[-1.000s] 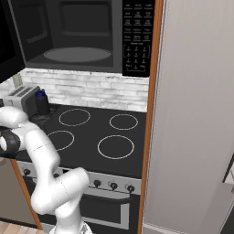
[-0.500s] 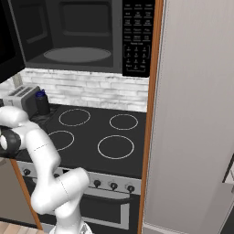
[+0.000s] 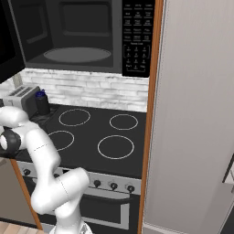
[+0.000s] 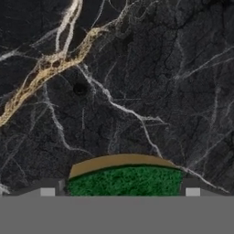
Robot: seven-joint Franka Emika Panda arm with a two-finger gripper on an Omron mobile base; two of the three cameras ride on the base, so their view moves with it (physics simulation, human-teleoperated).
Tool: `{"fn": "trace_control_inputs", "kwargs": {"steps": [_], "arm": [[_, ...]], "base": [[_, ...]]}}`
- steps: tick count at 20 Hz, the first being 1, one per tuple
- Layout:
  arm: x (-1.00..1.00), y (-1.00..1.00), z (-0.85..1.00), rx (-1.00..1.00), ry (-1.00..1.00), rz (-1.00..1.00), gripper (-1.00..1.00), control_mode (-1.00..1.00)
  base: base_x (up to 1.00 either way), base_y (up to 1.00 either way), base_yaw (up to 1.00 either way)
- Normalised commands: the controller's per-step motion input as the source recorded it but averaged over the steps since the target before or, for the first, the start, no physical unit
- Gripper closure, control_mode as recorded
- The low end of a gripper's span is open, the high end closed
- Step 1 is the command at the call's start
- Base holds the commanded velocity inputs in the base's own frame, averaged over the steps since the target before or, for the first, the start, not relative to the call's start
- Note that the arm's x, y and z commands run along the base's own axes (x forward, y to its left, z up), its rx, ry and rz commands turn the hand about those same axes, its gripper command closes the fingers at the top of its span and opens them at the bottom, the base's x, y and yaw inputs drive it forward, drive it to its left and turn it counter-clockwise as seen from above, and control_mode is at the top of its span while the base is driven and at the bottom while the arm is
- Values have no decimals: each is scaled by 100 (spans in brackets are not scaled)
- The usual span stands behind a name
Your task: Place the sponge inside the microwave to prepare for sanitizing.
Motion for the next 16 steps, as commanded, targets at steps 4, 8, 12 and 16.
{"fn": "trace_control_inputs", "kwargs": {"steps": [4, 8, 12, 16], "arm": [[0, 6, -37, 0, 0, 14, -100, -100], [0, 0, -32, 0, 0, 3, -100, -100], [-2, 0, -36, 0, 0, 0, -100, -100], [-15, 0, -18, 1, 0, 0, -100, -100]], "base": [[0, 0, 0], [0, 0, 0], [0, 0, 0], [0, 0, 0]]}}
